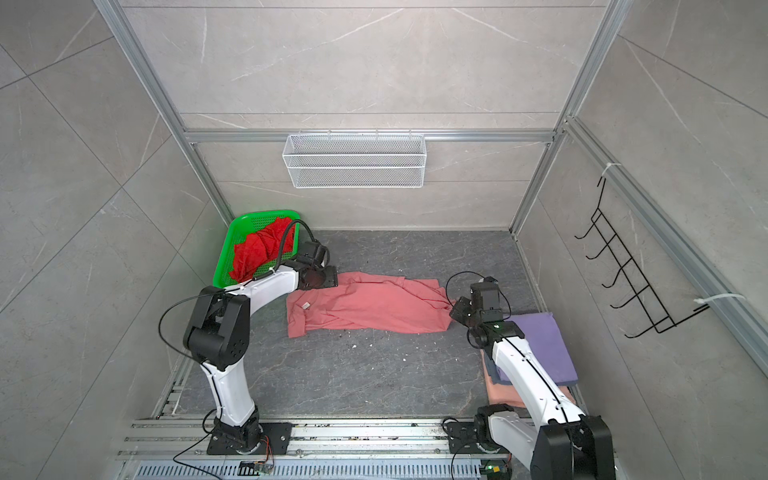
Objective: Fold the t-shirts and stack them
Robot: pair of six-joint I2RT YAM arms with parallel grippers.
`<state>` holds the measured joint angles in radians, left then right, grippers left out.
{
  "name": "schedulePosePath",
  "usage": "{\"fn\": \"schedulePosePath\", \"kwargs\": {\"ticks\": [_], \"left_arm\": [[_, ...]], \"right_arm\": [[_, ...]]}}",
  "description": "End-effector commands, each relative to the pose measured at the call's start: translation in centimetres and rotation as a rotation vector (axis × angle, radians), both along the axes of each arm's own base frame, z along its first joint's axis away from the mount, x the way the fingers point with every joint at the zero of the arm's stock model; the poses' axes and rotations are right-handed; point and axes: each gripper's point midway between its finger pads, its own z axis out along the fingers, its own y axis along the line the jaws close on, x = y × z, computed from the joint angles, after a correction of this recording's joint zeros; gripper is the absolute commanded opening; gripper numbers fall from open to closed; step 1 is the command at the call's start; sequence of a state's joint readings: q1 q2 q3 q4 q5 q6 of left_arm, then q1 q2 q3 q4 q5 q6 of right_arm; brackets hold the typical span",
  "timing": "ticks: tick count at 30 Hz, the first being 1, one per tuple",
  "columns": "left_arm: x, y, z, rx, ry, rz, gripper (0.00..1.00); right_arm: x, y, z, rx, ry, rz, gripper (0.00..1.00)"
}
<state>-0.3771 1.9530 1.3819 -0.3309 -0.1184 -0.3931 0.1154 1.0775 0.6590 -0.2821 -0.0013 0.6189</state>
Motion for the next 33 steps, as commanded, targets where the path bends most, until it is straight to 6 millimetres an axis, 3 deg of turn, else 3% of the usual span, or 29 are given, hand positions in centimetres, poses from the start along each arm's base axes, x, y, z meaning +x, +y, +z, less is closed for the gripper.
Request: {"fn": "schedulePosePath", "kwargs": {"ticks": [1,7,15,18,21,24,26,27,29,33], "left_arm": [[1.4,0.0,0.0,0.024,-0.006,0.014,0.69],[1.3,0.5,-2.4,0.065,0.043,0.042,0.63],[1.3,0.6,-4.0,0.067,0.07,0.066,0.34],[1.4,0.7,-3.4,0.067,0.06,0.074,0.19],[1.2,0.8,-1.6,0.075,0.026,0.073,0.17],[1.0,0.6,0.7,0.075,-0.02,0.058,0.07],[0.8,0.4,1.9,0.071,-0.034,0.048,0.08],[0.6,0.3,2.2,0.071,-0.03,0.046,0.17],[0.2,0.2,2.7,0.065,-0.033,0.041,0.22],[-0.1,0.0,2.4,0.056,-0.024,0.04,0.19]], "right_arm": [[-0.2,0.1,0.1,0.023,-0.014,-0.013,0.0],[-0.2,-0.1,0.0,0.013,-0.005,-0.019,0.0],[0.3,0.0,0.3,0.015,-0.013,-0.019,0.0],[0.3,-0.1,0.4,0.012,-0.013,-0.021,0.0],[0.2,-0.2,0.3,0.009,-0.013,-0.022,0.0],[0.2,-0.2,0.3,0.008,-0.012,-0.023,0.0],[0.3,-0.2,0.2,0.009,-0.01,-0.025,0.0],[0.3,-0.2,0.2,0.009,-0.012,-0.025,0.0],[0.3,-0.2,0.2,0.009,-0.013,-0.022,0.0],[0.4,-0.2,0.1,0.006,-0.012,-0.02,0.0]]}}
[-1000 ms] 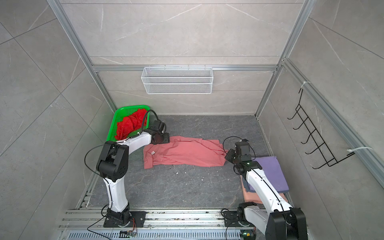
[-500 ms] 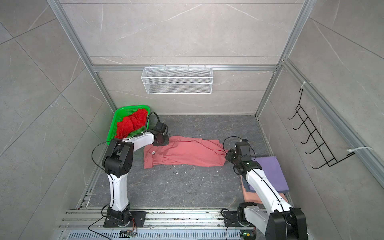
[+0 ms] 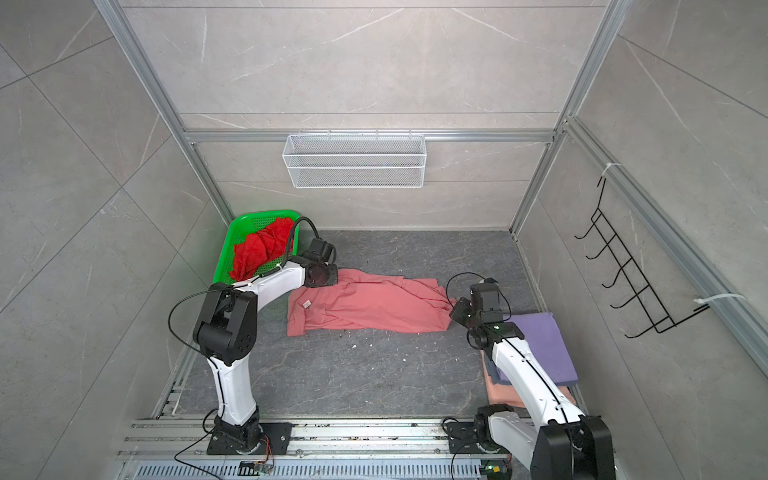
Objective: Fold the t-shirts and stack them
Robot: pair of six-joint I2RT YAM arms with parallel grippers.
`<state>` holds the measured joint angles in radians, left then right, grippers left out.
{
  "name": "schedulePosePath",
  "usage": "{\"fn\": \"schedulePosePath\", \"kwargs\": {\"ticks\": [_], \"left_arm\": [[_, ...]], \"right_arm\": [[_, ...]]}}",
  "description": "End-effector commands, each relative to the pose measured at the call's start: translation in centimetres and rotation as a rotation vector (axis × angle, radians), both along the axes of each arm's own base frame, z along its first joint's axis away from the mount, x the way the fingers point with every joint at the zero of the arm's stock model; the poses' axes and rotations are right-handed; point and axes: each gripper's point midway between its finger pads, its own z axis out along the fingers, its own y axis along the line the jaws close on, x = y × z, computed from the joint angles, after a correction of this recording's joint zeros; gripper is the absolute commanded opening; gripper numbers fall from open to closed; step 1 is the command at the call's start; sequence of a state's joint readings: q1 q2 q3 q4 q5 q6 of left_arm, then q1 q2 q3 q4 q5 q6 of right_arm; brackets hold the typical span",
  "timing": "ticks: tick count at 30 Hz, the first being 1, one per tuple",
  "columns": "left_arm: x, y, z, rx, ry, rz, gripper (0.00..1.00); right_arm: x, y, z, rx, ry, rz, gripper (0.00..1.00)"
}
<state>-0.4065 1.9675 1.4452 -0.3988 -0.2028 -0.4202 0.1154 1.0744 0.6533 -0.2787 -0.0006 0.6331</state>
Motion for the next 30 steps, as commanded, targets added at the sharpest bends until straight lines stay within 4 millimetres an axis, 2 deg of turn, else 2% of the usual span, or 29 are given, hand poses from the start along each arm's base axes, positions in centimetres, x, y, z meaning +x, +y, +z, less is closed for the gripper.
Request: {"fn": "schedulePosePath", "kwargs": {"ticks": [1,4,7,9,12,15,18,20,23,26,28,30], "left_arm": [[-0.4,0.0,1.3,-0.007,-0.011,-0.001,0.18],[-0.5,-0.1,0.7,-0.006,-0.001,0.0,0.13],[-0.6,-0.1,0.3,-0.003,0.01,-0.002,0.23],[-0.6,-0.2,-0.1,-0.003,0.018,-0.003,0.22],[-0.6,-0.3,-0.4,-0.005,0.025,-0.004,0.1],[-0.4,-0.5,0.8,-0.016,0.003,-0.013,0.02],[0.5,-1.0,4.4,-0.039,-0.072,-0.039,0.0],[1.4,-1.5,7.5,-0.055,-0.138,-0.061,0.0],[2.8,-2.5,13.4,-0.101,-0.263,-0.107,0.0],[3.9,-3.0,18.2,-0.125,-0.347,-0.137,0.0],[4.2,-3.0,19.4,-0.115,-0.358,-0.141,0.0],[4.0,-2.8,18.8,-0.098,-0.337,-0.14,0.0]], "right_arm": [[0.5,-0.1,0.1,-0.004,-0.009,-0.008,0.0],[0.4,-0.1,0.0,-0.004,-0.01,-0.009,0.0],[0.2,-0.2,-0.1,-0.006,-0.008,-0.009,0.0],[0.1,-0.2,-0.1,-0.007,-0.007,-0.01,0.0],[0.1,-0.3,-0.1,-0.008,-0.008,-0.014,0.0],[0.1,-0.3,0.2,-0.012,-0.017,-0.015,0.0],[1.4,-0.3,2.2,-0.03,-0.068,-0.003,0.0],[2.9,-0.3,4.3,-0.045,-0.114,0.004,0.0],[6.1,-0.2,9.1,-0.071,-0.226,0.012,0.0],[9.0,0.3,14.4,-0.086,-0.322,0.038,0.0],[10.1,0.6,17.0,-0.083,-0.37,0.049,0.0],[10.5,0.7,18.2,-0.08,-0.39,0.053,0.0]]}}
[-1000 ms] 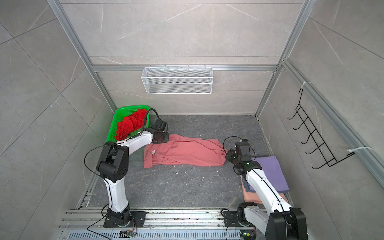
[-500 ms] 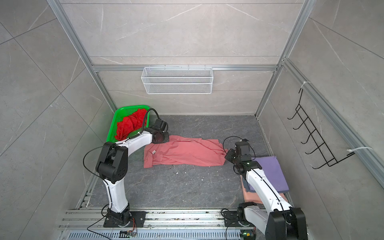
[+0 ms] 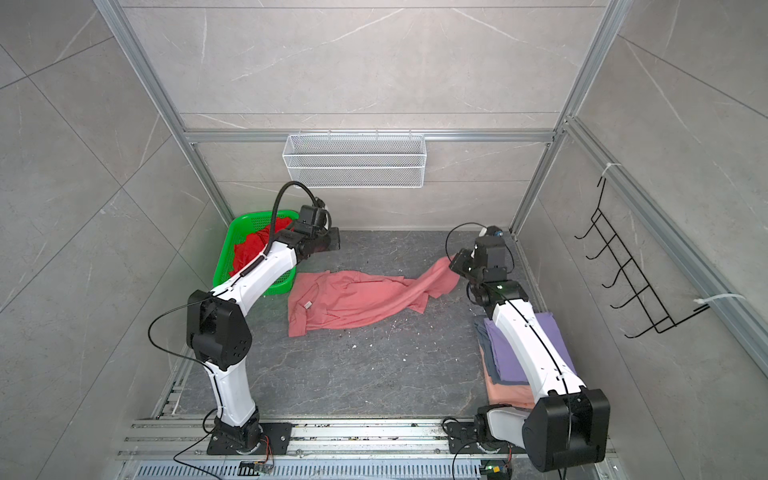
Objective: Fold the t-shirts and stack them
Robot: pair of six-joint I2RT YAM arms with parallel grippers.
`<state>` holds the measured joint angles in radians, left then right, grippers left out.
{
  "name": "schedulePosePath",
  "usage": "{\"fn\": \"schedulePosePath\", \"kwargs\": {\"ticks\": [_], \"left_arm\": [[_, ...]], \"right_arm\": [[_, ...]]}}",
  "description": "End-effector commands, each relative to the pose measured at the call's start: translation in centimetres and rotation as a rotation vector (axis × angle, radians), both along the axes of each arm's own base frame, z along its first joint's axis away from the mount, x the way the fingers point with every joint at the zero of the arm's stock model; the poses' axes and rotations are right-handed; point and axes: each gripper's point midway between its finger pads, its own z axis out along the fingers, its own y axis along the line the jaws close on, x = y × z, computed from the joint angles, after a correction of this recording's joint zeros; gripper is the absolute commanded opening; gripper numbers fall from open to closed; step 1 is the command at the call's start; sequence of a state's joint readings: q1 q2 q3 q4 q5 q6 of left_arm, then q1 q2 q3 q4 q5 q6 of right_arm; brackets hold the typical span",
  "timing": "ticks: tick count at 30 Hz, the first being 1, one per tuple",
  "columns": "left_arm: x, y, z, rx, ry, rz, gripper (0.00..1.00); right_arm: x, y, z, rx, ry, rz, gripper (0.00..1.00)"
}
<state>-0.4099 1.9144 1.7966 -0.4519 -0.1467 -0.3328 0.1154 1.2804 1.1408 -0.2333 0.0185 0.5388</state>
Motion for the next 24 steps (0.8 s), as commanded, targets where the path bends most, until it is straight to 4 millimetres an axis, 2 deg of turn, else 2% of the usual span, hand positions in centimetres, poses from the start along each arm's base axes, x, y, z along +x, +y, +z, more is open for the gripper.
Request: {"fn": "schedulePosePath", "kwargs": {"ticks": [1,3,4,8,11,14,17,24], "left_arm": [[-1.3,0.9,1.6,0.036,0.008,-0.014,0.0],[-2.0,1.3,-0.9,0.057,0.075,-0.005,0.0],[-2.5,1.5,-2.4,0.063,0.11,0.002,0.04],[-4.0,1.8,-7.7,0.072,0.232,0.014,0.33],[-4.6,1.7,-11.1,0.081,0.312,0.018,0.4],[-4.5,1.9,-13.7,0.101,0.358,0.039,0.4],[-4.4,1.7,-15.4,0.104,0.39,0.048,0.4],[-4.1,2.3,-18.9,0.167,0.448,0.099,0.37]], "right_arm": [[0.6,-0.1,2.6,-0.029,-0.054,0.011,0.0],[0.1,0.0,1.8,-0.02,-0.033,0.013,0.0],[-0.2,0.0,1.1,-0.013,-0.019,0.013,0.0],[-2.1,0.0,-2.8,0.006,0.063,0.015,0.0],[-3.6,-0.2,-5.6,0.015,0.122,0.003,0.0],[-4.9,-0.5,-7.6,0.013,0.169,-0.011,0.0],[-5.7,-0.7,-8.8,0.015,0.196,-0.02,0.0],[-6.2,-0.7,-10.0,0.036,0.222,-0.033,0.0]]}}
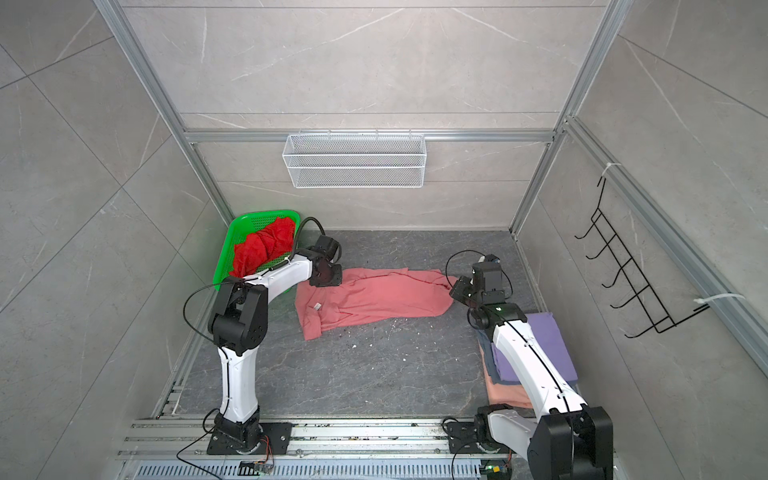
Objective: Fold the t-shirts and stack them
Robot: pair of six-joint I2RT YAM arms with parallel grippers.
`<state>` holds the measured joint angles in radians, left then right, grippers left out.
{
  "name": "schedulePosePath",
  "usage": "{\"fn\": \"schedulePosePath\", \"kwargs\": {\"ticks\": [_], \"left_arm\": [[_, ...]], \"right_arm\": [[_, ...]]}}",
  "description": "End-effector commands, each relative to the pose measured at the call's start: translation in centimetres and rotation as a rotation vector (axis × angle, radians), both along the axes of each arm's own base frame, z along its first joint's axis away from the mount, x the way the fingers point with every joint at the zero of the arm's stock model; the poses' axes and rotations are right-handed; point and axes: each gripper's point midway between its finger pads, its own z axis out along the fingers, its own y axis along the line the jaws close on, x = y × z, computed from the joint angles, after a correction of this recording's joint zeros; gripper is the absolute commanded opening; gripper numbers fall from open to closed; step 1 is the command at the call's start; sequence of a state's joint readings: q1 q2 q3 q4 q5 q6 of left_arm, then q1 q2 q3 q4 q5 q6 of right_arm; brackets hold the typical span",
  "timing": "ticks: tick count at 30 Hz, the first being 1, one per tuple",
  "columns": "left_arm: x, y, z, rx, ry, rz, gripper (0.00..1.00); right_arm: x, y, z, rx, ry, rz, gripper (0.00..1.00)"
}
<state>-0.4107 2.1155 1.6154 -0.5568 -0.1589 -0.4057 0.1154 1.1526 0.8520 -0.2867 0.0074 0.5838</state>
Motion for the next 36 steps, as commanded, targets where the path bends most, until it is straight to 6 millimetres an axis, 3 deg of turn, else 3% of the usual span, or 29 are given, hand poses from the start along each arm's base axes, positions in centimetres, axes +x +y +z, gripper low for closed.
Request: {"fn": "schedulePosePath", "kwargs": {"ticks": [1,6,10,18,23,26,29,31,34,36], "left_arm": [[0.7,0.0,-0.3,0.014,0.0,0.031,0.36],[0.7,-0.5,-1.1,0.005,0.016,0.035,0.21],[0.6,-0.6,-0.4,0.004,0.005,0.032,0.0],[0.2,-1.1,3.8,-0.002,-0.061,-0.003,0.0],[1.1,-2.4,9.7,-0.06,-0.158,-0.059,0.0],[2.3,-3.7,14.4,-0.122,-0.246,-0.109,0.0],[4.1,-4.7,19.8,-0.155,-0.348,-0.148,0.0],[5.4,-4.4,23.7,-0.153,-0.424,-0.146,0.0],[5.4,-3.8,29.2,-0.177,-0.563,-0.145,0.0],[4.8,-3.2,31.0,-0.184,-0.646,-0.139,0.0]], "right_arm": [[-0.4,-0.2,-0.4,0.018,0.006,-0.019,0.0],[-0.3,-0.1,-0.5,0.021,0.009,-0.019,0.0],[-0.1,-0.1,-0.5,0.02,0.01,-0.021,0.0],[0.2,-0.1,-0.5,0.021,0.004,-0.024,0.0],[1.9,-0.1,1.6,-0.001,-0.047,-0.012,0.0],[4.1,-0.1,4.3,-0.025,-0.116,-0.007,0.0],[7.1,-0.3,8.5,-0.053,-0.196,0.003,0.0],[8.6,-0.8,12.5,-0.064,-0.269,-0.004,0.0],[8.3,-1.2,18.2,-0.087,-0.392,-0.002,0.0],[7.1,-1.4,20.0,-0.109,-0.43,0.007,0.0]]}}
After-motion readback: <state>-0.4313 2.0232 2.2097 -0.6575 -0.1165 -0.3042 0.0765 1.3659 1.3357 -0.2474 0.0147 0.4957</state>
